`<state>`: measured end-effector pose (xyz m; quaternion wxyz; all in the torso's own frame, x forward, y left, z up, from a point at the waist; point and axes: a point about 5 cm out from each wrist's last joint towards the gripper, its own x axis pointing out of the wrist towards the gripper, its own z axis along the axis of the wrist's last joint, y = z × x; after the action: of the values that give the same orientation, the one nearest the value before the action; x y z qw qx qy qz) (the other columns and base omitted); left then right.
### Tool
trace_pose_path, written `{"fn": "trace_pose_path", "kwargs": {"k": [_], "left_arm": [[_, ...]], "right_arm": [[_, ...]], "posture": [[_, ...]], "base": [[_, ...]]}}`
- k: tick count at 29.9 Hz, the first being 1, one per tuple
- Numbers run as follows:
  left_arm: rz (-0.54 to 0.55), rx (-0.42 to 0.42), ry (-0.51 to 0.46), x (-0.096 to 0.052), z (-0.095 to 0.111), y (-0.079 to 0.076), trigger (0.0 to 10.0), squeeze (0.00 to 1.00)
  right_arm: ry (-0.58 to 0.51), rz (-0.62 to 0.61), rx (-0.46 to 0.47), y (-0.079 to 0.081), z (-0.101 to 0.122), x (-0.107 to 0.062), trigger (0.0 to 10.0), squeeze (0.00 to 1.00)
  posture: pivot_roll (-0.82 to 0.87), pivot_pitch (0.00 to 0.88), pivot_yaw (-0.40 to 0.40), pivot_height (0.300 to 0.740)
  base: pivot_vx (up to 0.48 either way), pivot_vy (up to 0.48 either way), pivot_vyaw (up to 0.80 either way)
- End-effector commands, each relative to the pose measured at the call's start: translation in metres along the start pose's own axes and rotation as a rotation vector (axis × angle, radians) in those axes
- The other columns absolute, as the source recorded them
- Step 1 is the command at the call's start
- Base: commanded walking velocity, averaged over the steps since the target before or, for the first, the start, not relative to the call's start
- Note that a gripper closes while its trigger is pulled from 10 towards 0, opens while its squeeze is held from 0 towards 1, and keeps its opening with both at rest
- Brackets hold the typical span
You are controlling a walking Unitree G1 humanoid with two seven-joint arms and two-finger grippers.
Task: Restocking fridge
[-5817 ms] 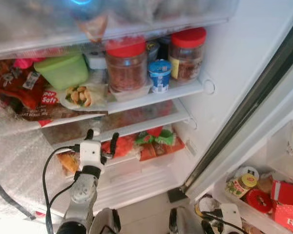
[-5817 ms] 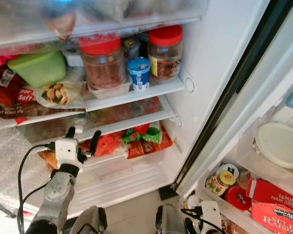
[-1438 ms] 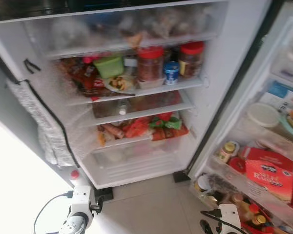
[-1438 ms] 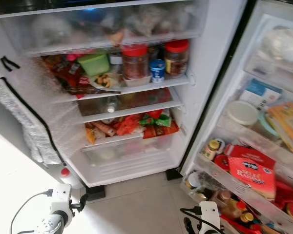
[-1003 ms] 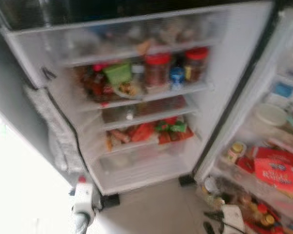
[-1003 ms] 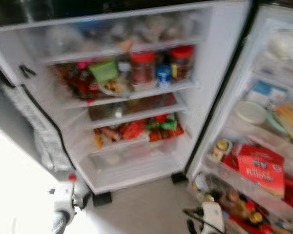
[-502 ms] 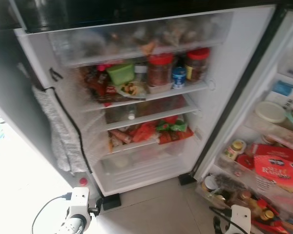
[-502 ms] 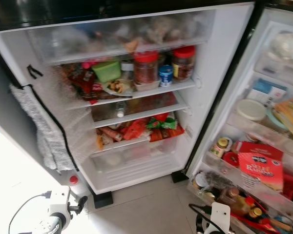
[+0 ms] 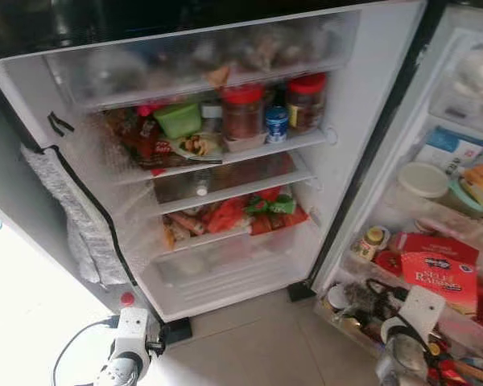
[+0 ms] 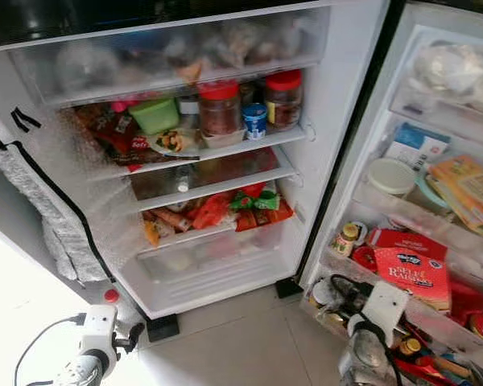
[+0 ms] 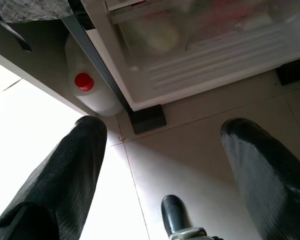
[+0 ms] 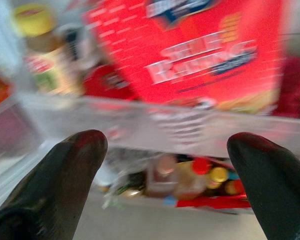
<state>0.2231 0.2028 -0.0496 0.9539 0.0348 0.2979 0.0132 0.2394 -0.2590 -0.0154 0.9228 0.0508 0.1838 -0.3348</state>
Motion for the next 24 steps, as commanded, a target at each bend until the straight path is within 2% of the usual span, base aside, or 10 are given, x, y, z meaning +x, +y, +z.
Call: {"fn": "trace_pose_path", "kwargs": {"k": [1, 5, 6, 7, 8, 12, 15, 17, 22, 24], "left_arm": [[-0.007, 0.014, 0.035, -0.003, -0.009, 0.001, 10.0, 0.00], [-0.007, 0.016, 0.036, -0.003, -0.009, 0.001, 10.0, 0.00], [-0.011, 0.022, 0.037, -0.004, -0.010, 0.001, 10.0, 0.00], [-0.013, 0.026, 0.036, -0.004, -0.010, 0.001, 10.0, 0.00], [-0.013, 0.026, 0.036, -0.004, -0.010, 0.001, 10.0, 0.00], [-0.016, 0.029, 0.041, -0.004, -0.011, 0.000, 10.0, 0.00], [-0.002, 0.013, 0.062, -0.005, -0.015, 0.000, 10.0, 0.00], [0.005, 0.009, 0.072, -0.006, -0.017, 0.000, 10.0, 0.00], [0.022, -0.004, 0.098, -0.010, -0.025, 0.003, 10.0, 0.00], [0.026, -0.005, 0.103, -0.010, -0.026, 0.004, 10.0, 0.00]], "right_arm": [[0.028, -0.036, 0.025, -0.004, -0.003, 0.000, 10.0, 0.00], [0.075, -0.015, -0.008, -0.007, -0.015, -0.004, 10.0, 0.00], [0.087, 0.035, -0.026, -0.006, -0.021, -0.008, 10.0, 0.00], [0.071, 0.135, -0.048, 0.001, -0.023, -0.012, 10.0, 0.00], [0.066, 0.157, -0.052, 0.003, -0.023, -0.013, 10.0, 0.00], [0.048, 0.479, -0.095, 0.038, -0.028, -0.028, 10.0, 0.00], [0.151, 0.565, -0.161, 0.048, -0.043, -0.036, 10.0, 0.00], [0.196, 0.559, -0.179, 0.047, -0.048, -0.037, 10.0, 0.00], [0.418, 0.562, -0.418, 0.025, -0.082, -0.048, 10.0, 0.00], [0.442, 0.566, -0.462, 0.020, -0.087, -0.050, 10.0, 0.00]], "posture": [[-0.05, 0.049, 0.032, 0.740], [-0.05, 0.050, 0.030, 0.740], [-0.05, 0.050, 0.030, 0.740], [-0.05, 0.054, 0.031, 0.740], [-0.05, 0.054, 0.031, 0.740], [-0.06, 0.060, 0.033, 0.740], [-0.06, 0.061, 0.027, 0.740], [-0.06, 0.061, 0.026, 0.740], [-0.05, 0.064, 0.025, 0.740], [-0.04, 0.063, 0.023, 0.740]], "base": [[0.000, 0.000, 0.00], [0.000, 0.000, 0.00], [0.000, 0.000, 0.00], [0.000, 0.000, 0.00], [0.000, 0.000, 0.00], [0.000, 0.000, 0.00], [0.000, 0.000, 0.00], [0.000, 0.000, 0.00], [0.000, 0.000, 0.00], [0.000, 0.000, 0.00]]}}
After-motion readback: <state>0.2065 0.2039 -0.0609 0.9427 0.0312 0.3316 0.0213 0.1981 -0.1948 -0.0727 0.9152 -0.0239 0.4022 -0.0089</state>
